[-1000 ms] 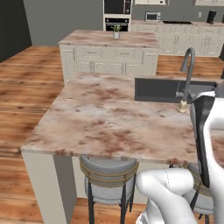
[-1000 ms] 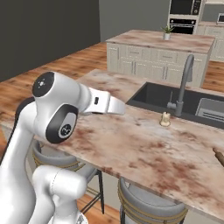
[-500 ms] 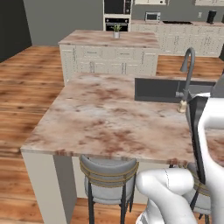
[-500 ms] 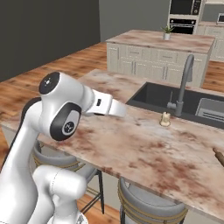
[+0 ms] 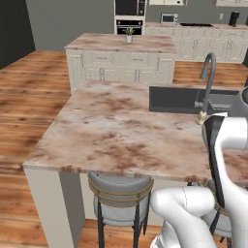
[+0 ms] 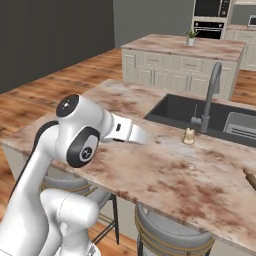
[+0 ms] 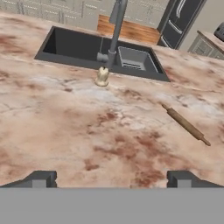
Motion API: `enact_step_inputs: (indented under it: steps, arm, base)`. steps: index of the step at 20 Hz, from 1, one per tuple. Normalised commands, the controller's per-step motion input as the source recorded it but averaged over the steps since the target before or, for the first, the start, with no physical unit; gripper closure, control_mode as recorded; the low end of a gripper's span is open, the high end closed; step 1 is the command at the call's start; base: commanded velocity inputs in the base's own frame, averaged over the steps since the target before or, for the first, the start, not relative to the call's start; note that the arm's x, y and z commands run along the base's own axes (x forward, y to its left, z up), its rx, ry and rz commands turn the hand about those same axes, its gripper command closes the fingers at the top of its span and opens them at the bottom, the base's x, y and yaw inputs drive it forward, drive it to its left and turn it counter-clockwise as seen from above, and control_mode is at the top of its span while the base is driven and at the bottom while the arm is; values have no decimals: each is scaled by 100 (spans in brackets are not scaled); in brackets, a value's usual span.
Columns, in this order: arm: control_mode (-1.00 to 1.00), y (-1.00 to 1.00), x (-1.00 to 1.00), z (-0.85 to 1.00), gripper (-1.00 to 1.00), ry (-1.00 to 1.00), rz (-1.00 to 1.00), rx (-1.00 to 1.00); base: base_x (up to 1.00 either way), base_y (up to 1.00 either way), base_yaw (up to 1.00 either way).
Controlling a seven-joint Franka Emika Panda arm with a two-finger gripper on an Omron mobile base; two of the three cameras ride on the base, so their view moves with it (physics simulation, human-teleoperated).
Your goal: Pick the candle and candle from the dining table and place them in the open cabinet. Close the cabinet after placing the objects.
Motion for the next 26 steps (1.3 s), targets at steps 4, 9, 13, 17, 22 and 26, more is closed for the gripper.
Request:
enact_step_inputs:
  steps: [4, 9, 13, 17, 22, 26]
  arm:
    - [-100, -18, 45, -15, -100, 0, 0, 3]
    - [-100, -19, 60, -12, -100, 1, 0, 10]
    - [-100, -21, 63, -11, -100, 2, 0, 14]
    - [-100, -22, 62, -23, -100, 0, 0, 8]
    - [-100, -22, 39, -51, -100, 0, 0, 2]
    - [-100, -3, 6, -11, -100, 1, 0, 0]
  base:
    - [0, 0, 0]
    - [0, 0, 0]
    - [0, 0, 0]
    - [0, 0, 0]
    - [0, 0, 0]
    - [0, 0, 0]
